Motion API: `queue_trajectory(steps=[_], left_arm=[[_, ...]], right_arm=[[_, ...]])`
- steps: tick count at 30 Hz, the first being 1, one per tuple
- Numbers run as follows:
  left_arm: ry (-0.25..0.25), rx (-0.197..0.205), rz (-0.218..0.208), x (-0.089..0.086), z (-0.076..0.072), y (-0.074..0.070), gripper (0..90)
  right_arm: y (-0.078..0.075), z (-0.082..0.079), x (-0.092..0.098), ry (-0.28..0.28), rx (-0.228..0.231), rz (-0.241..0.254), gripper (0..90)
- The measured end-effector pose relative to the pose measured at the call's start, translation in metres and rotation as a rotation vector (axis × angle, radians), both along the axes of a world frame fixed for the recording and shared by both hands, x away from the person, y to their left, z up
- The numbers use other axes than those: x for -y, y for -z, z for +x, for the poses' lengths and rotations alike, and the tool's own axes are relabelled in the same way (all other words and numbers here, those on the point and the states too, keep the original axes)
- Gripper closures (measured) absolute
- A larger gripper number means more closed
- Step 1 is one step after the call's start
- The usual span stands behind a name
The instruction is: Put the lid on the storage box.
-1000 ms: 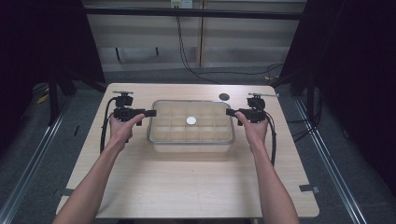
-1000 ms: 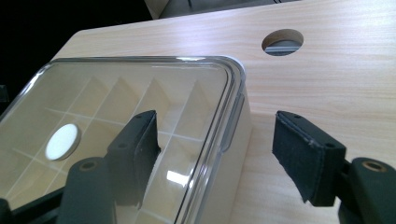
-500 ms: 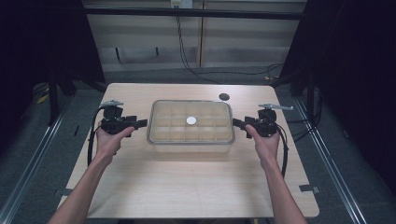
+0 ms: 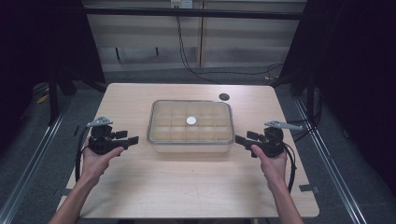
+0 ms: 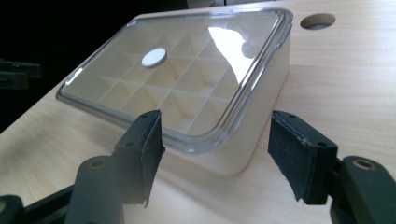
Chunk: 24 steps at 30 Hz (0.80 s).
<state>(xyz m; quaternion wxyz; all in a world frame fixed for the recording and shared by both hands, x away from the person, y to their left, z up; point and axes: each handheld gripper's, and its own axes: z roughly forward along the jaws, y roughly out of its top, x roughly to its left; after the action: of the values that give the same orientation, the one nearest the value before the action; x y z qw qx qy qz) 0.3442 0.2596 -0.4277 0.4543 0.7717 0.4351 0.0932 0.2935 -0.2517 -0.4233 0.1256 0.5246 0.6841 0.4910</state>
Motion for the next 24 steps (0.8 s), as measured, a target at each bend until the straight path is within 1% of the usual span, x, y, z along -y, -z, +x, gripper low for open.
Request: queue_trajectory(steps=[1, 2, 3, 5, 6, 7, 8, 9, 10, 11, 12, 14, 15, 16, 17, 18, 20, 21, 23, 24], left_arm=[[0.000, 0.000, 0.000, 0.000, 0.000, 0.000, 37.0], [-0.002, 0.003, 0.010, -0.002, -0.003, 0.000, 37.0], [-0.008, -0.003, 0.005, -0.005, -0.008, 0.001, 39.3], [-0.002, -0.005, 0.016, -0.008, -0.014, 0.003, 39.4], [0.001, -0.004, 0.026, -0.012, -0.021, 0.005, 38.8], [0.001, -0.004, 0.026, -0.012, -0.021, 0.005, 38.0], [-0.006, -0.003, 0.014, -0.014, -0.029, 0.007, 37.9], [-0.006, -0.003, 0.014, -0.014, -0.029, 0.007, 37.0], [-0.003, -0.009, 0.006, -0.016, -0.036, 0.010, 36.2], [-0.003, -0.009, 0.006, -0.016, -0.036, 0.010, 35.7], [0.010, -0.006, 0.025, -0.017, -0.042, 0.011, 35.0], [0.021, -0.010, 0.031, -0.017, -0.049, 0.013, 34.1], [0.021, -0.010, 0.031, -0.017, -0.049, 0.013, 33.8], [0.022, -0.014, 0.024, -0.016, -0.053, 0.016, 33.8], [0.024, -0.018, 0.026, -0.015, -0.056, 0.018, 33.6], [0.046, -0.023, 0.043, -0.013, -0.064, 0.021, 33.0], [0.055, -0.030, 0.048, -0.012, -0.069, 0.025, 32.5], [0.055, -0.030, 0.048, -0.012, -0.069, 0.025, 32.4], [0.054, -0.032, 0.052, -0.012, -0.077, 0.032, 32.3], [0.058, -0.052, 0.048, -0.013, -0.082, 0.038, 31.9]], right_arm=[[0.000, -0.003, 0.000, 0.001, -0.002, 0.000, 35.0], [0.000, -0.003, 0.000, 0.001, -0.002, 0.000, 35.0], [0.002, -0.008, 0.000, -0.005, 0.002, 0.001, 35.0], [0.004, -0.017, 0.001, -0.007, 0.000, -0.005, 35.0], [0.007, -0.024, 0.001, -0.009, -0.006, -0.011, 35.0], [0.007, -0.024, 0.001, -0.009, -0.006, -0.011, 35.0], [0.009, -0.032, 0.002, -0.010, -0.011, -0.012, 35.0], [0.009, -0.032, 0.002, -0.010, -0.011, -0.012, 35.0], [0.012, -0.040, 0.003, -0.009, -0.010, -0.006, 35.0], [0.013, -0.044, 0.004, -0.007, -0.013, -0.002, 35.0], [0.014, -0.047, 0.005, -0.007, -0.011, 0.006, 35.0], [0.016, -0.054, 0.006, -0.002, -0.009, 0.012, 35.0], [0.017, -0.058, 0.006, 0.001, -0.011, 0.013, 34.9], [0.017, -0.058, 0.006, 0.001, -0.011, 0.013, 34.9], [0.018, -0.062, 0.006, 0.001, -0.011, 0.011, 34.7], [0.021, -0.069, 0.007, 0.003, -0.007, 0.005, 34.5], [0.025, -0.074, 0.008, 0.005, -0.010, -0.003, 34.0], [0.025, -0.074, 0.008, 0.005, -0.010, -0.003, 34.0], [0.032, -0.079, 0.009, 0.011, -0.011, -0.024, 33.4], [0.038, -0.082, 0.011, 0.023, -0.012, -0.023, 32.8]])
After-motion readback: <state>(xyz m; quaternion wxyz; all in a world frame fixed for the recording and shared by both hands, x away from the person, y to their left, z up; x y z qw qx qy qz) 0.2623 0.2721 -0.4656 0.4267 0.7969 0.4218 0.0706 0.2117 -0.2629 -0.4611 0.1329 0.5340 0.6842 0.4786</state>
